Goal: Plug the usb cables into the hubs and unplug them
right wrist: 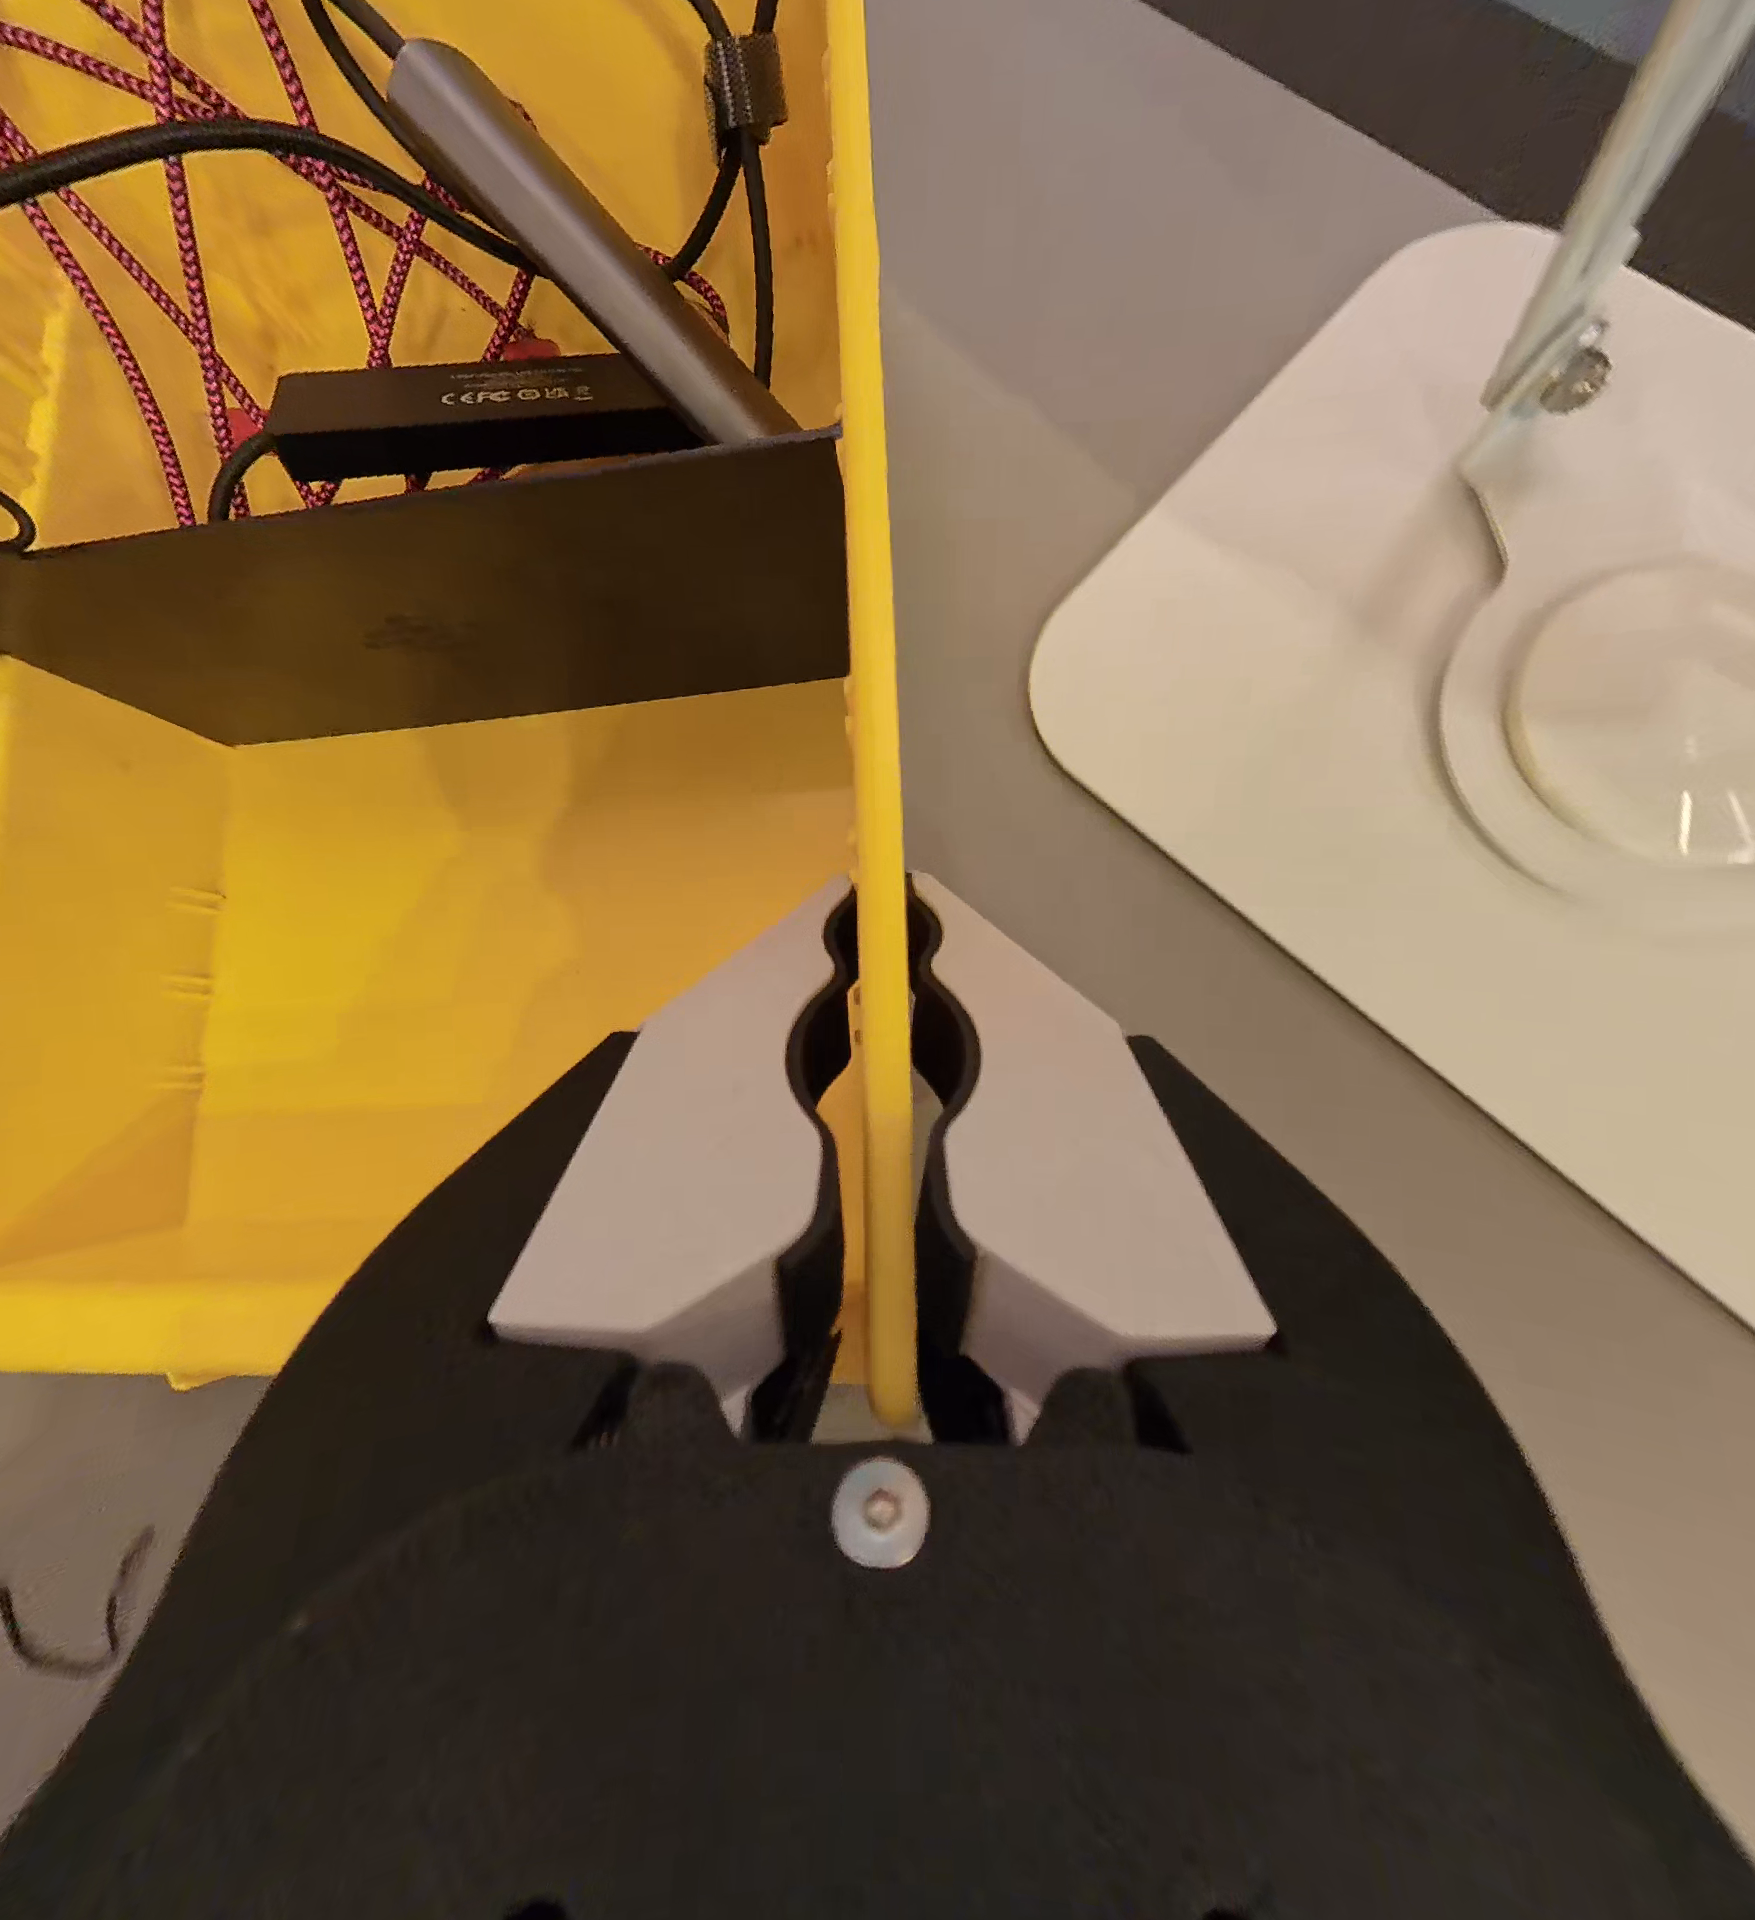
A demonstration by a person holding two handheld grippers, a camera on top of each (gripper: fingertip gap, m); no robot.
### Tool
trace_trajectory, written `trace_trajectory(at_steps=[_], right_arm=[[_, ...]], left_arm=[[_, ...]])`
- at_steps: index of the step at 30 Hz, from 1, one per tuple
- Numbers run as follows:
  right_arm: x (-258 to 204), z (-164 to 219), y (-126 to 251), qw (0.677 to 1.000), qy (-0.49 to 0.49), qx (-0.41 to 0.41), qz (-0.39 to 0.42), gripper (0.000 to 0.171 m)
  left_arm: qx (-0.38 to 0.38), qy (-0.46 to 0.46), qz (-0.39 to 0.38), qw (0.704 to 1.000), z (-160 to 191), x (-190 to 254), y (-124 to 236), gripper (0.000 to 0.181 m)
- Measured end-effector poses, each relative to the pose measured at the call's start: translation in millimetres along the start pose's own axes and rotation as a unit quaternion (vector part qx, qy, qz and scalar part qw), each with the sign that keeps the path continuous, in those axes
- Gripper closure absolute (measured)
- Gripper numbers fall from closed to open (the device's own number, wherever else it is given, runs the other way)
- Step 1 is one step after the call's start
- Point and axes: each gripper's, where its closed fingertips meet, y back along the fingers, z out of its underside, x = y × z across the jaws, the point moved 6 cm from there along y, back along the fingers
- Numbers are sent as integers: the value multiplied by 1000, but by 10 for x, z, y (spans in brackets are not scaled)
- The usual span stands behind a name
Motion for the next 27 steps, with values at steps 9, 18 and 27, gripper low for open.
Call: trace_trajectory(at_steps=[9,18,27], right_arm=[[-795,-169,-303,1000,29,3,-5,150],[-1862,190,-232,995,95,-8,-18,112],[-2653,411,-188,998,43,28,-35,54]], left_arm=[[42,23,-24,999,-150,-200,338,177],[73,27,-47,996,-262,-322,727,177],[72,18,-30,997,-335,-152,794,177]])
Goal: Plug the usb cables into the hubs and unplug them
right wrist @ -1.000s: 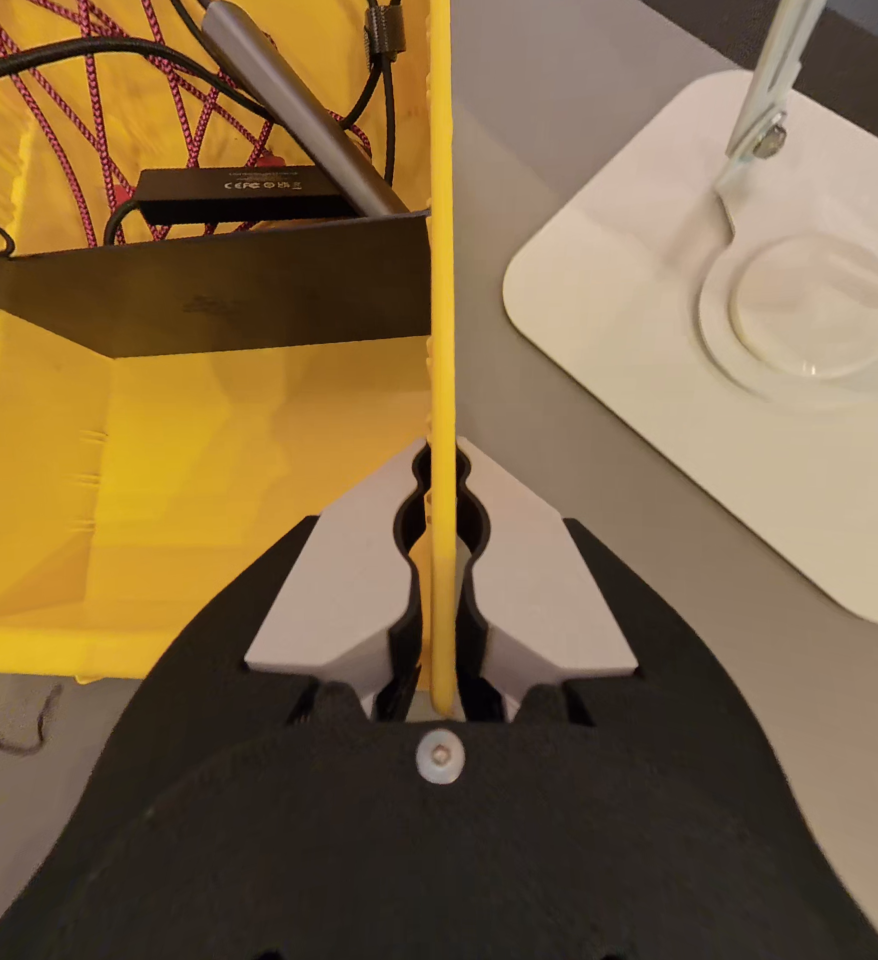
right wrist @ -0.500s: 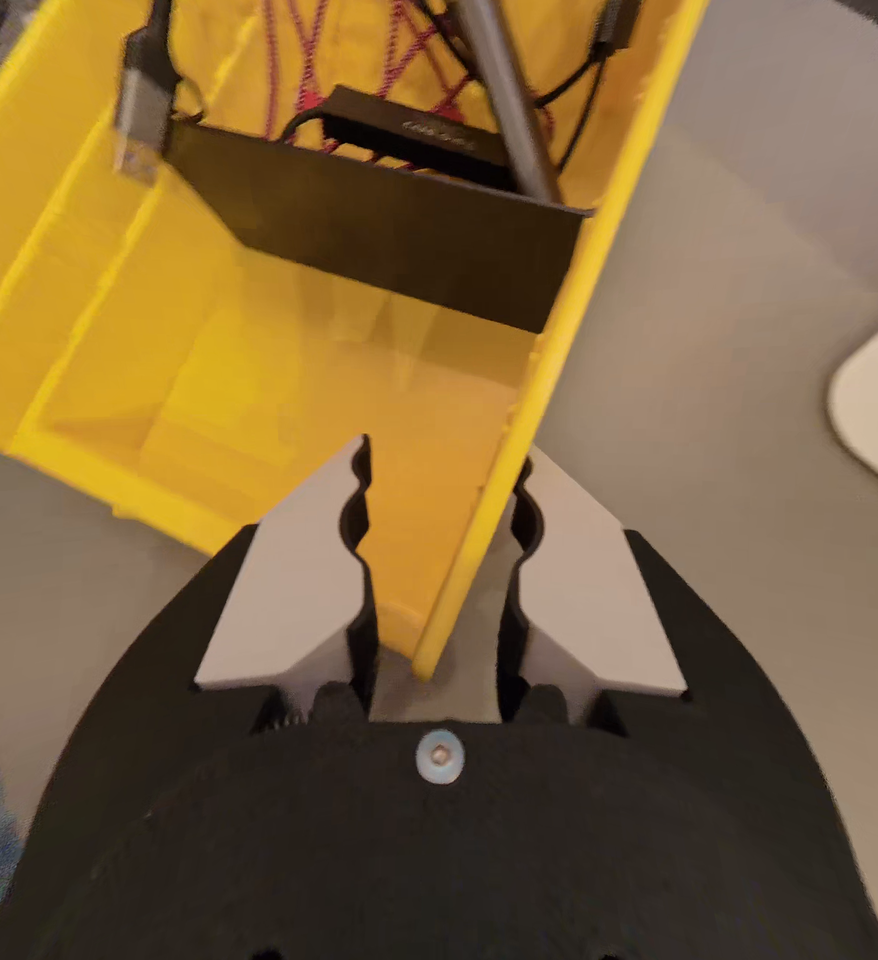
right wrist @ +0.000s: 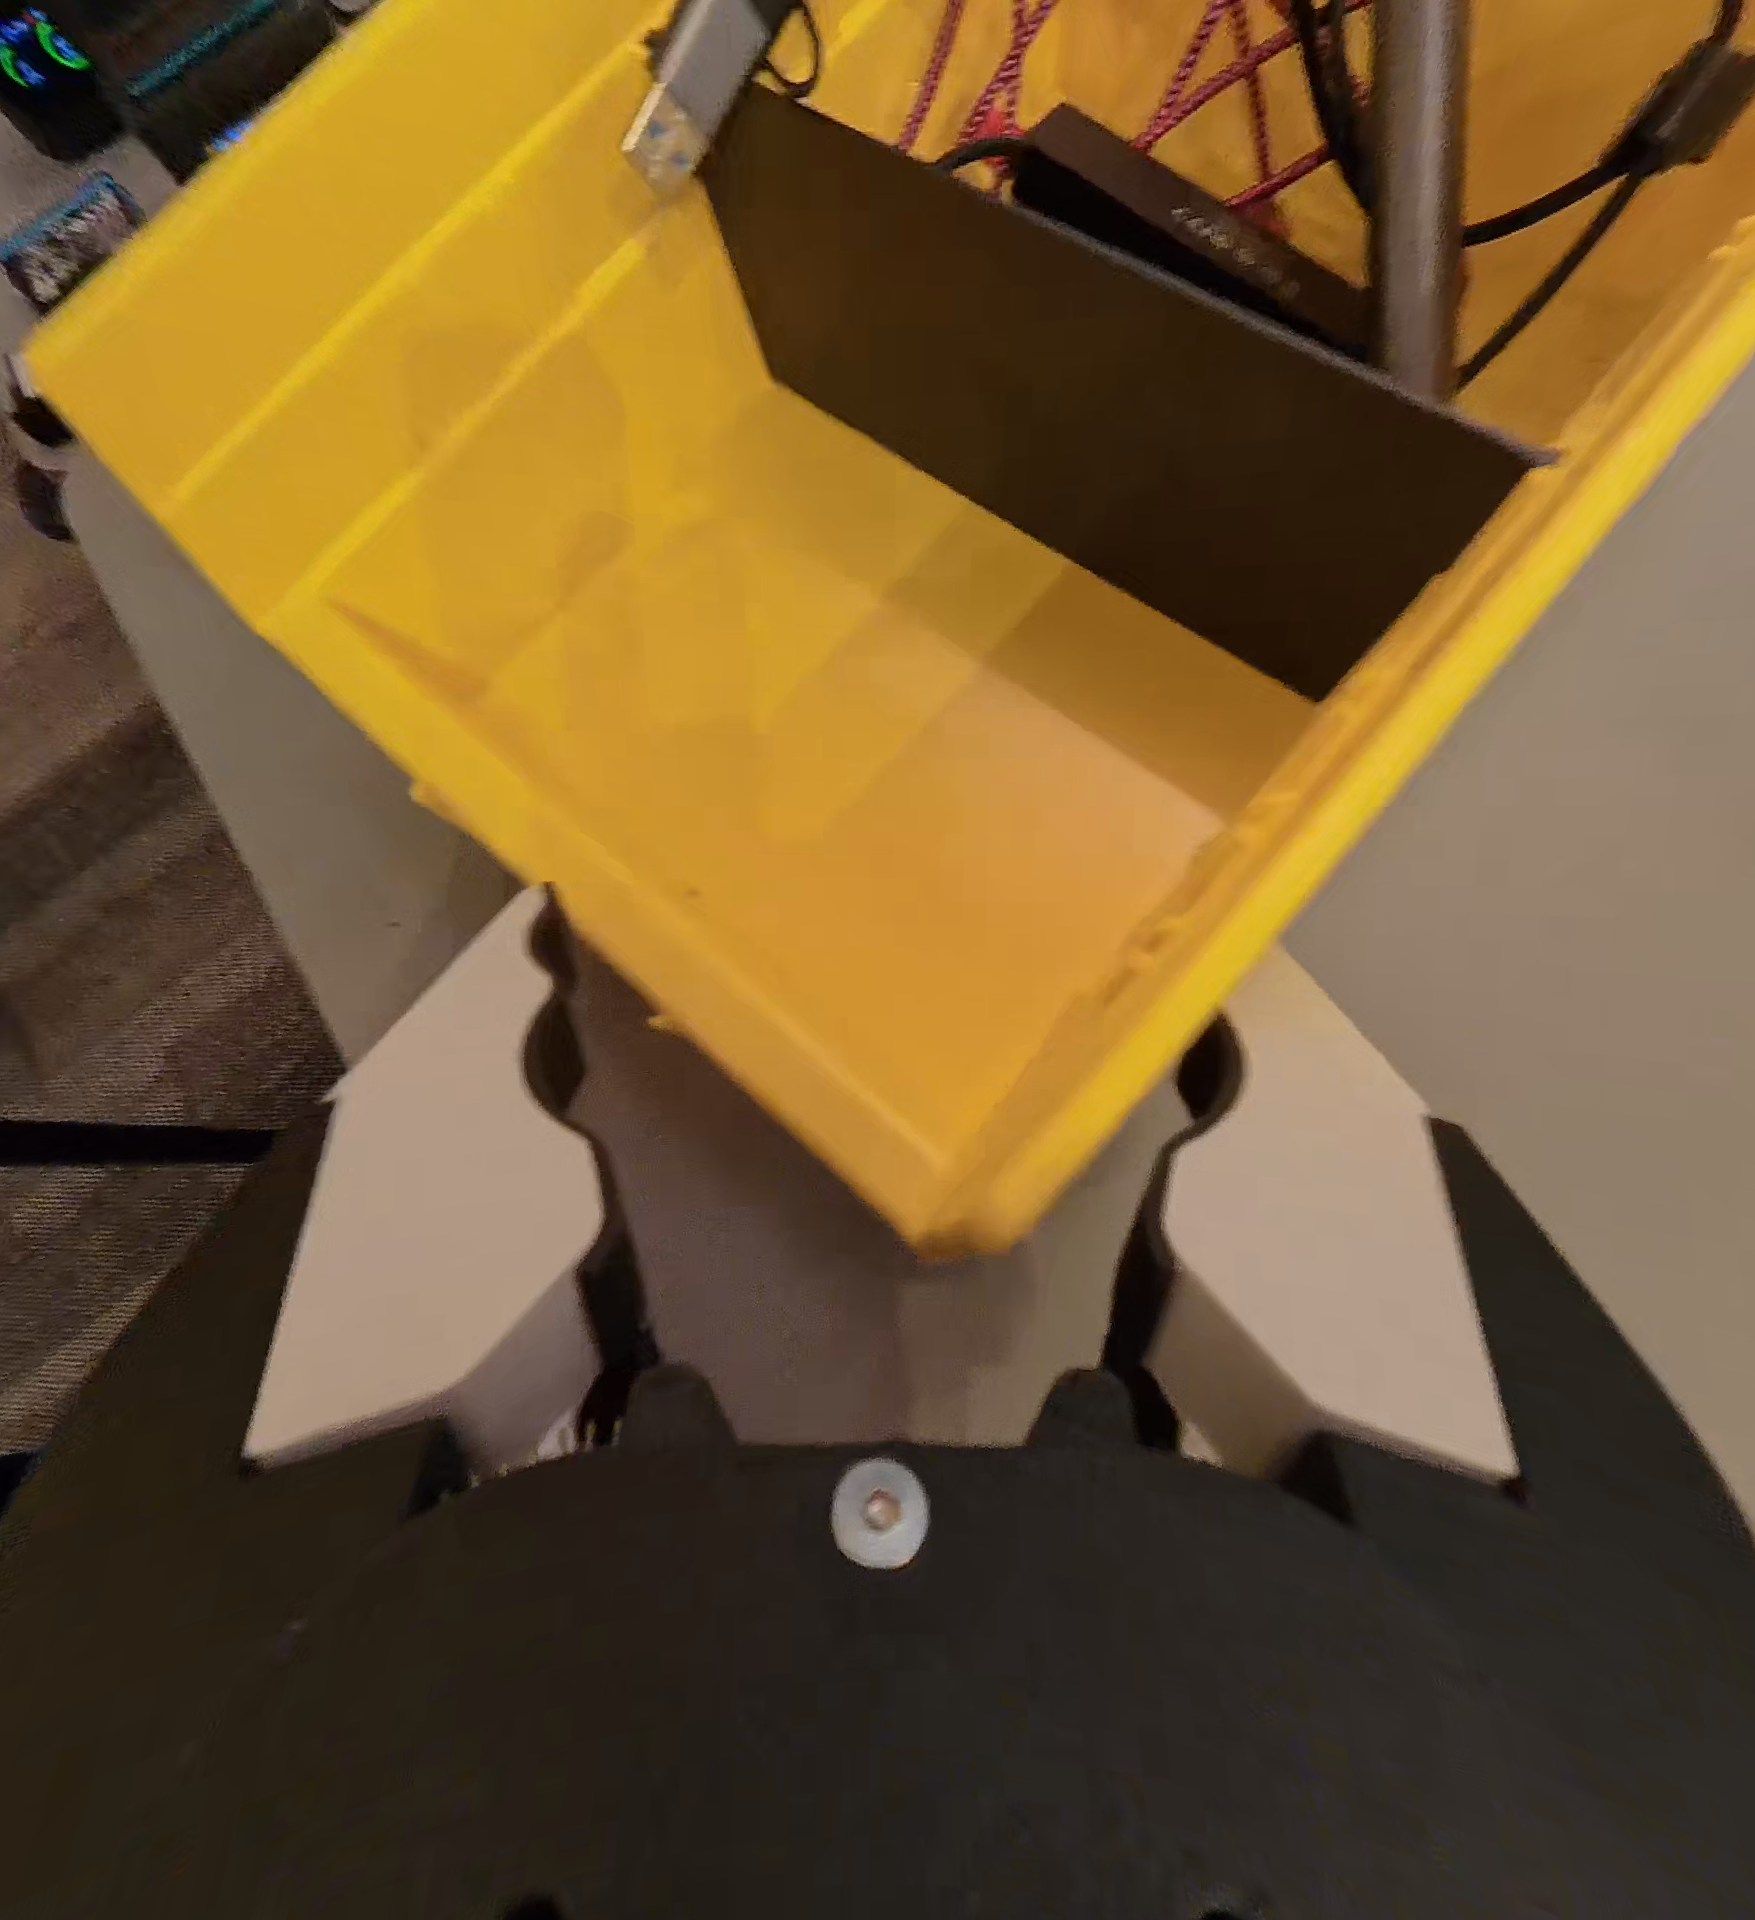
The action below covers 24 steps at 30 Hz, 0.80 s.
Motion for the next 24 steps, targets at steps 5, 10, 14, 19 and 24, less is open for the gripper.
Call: trace_trajectory(at_steps=[5,10,14,19,24], right_arm=[[-479,63,30,996,-30,-8,-88,49],[-407,-9,453,993,-36,69,-94,56],[-134,-40,1195,982,-30,154,-106,60],[-5,173,2130,969,-8,224,-101,49],[199,648,2730,962,-35,270,-16,51]], left_arm=[[-9,3,9,1000,1,123,25,177],[-22,-9,32,999,15,378,-34,177],[-40,-24,78,996,31,876,-244,177],[-61,-65,142,986,155,1909,-717,178],[-104,-103,235,961,525,3091,-1149,177]])
